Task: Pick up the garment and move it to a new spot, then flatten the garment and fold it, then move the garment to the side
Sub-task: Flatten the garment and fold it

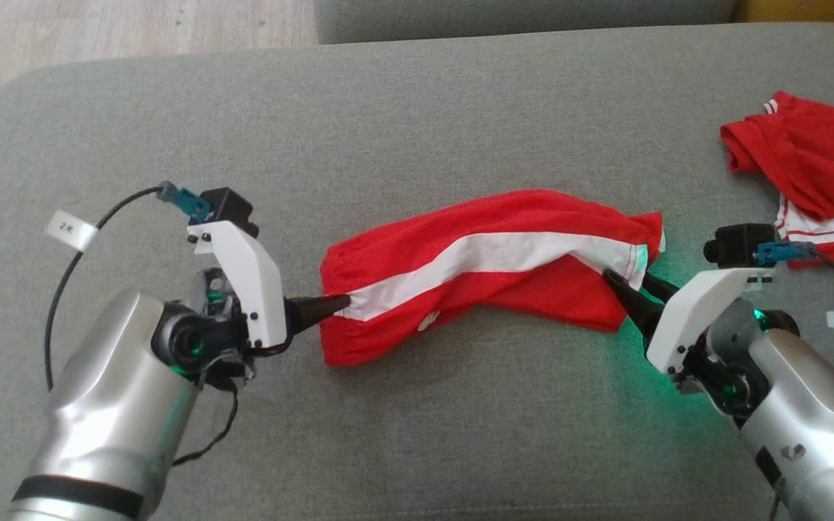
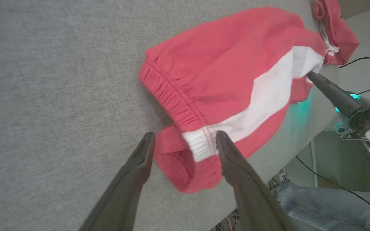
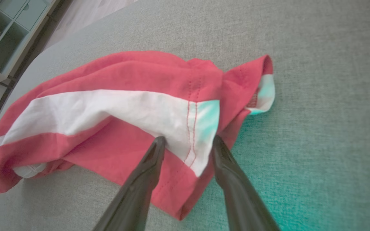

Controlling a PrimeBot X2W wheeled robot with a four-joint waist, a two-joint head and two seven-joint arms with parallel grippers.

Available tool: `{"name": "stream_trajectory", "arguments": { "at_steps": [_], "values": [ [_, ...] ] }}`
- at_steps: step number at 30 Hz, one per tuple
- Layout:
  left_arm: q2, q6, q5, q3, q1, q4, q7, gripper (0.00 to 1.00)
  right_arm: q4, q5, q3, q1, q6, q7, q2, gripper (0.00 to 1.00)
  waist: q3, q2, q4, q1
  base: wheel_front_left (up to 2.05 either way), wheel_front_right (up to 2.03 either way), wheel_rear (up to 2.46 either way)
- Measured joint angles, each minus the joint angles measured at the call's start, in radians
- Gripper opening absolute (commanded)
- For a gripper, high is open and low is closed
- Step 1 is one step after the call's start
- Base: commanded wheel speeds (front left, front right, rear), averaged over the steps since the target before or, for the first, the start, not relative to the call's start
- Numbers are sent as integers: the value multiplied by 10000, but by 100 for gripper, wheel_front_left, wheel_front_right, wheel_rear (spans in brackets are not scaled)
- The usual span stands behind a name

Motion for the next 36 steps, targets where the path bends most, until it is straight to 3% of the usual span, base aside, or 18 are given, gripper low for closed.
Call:
{"name": "stream_trajectory", "arguments": {
  "at_steps": [1,2,3,4,5,8,14,22,30,34,36],
  "values": [
    [-15,0,-127,-46,0,-27,0,100,12,56,69,-5,0,-27,-8,61,3,0,1,0,0,0,0],
    [-23,0,-228,-107,0,-48,0,100,13,113,132,-6,0,-52,-17,44,14,0,3,0,0,0,0],
    [-23,0,-299,-213,0,-59,0,95,13,186,207,-7,0,-113,-35,12,30,0,6,0,0,0,0],
    [-31,0,-307,-276,1,-56,0,82,15,291,286,-22,0,-127,-44,0,52,0,8,0,0,0,0],
    [-33,0,-309,-299,1,-54,-4,53,23,383,376,-58,0,-127,-54,0,75,0,9,0,0,0,0],
    [-33,0,-470,-353,1,-38,-205,0,23,529,545,-257,0,-364,-77,0,136,0,-3,0,0,0,0],
    [59,0,-909,-449,-19,-161,-637,0,-199,855,746,-385,0,-1156,-322,0,-79,0,-29,0,0,0,0],
    [711,0,-1452,-454,62,-918,-1147,0,-1252,1074,999,-104,0,-2084,-1152,0,-627,0,-33,0,0,0,0],
    [905,15,-1350,-387,-89,-1452,-1329,0,-2113,1260,1049,-383,0,-1774,-1707,0,-335,0,-80,0,0,0,0],
    [780,165,-884,-552,-847,-1106,-1597,0,-2188,1486,1110,-1214,0,-1461,-1833,0,46,0,-68,0,0,0,0],
    [435,286,-433,-570,-2206,-577,-1904,0,-2180,1820,1193,-2479,0,-1160,-1925,0,527,0,-63,0,0,0,0]
  ]
}}
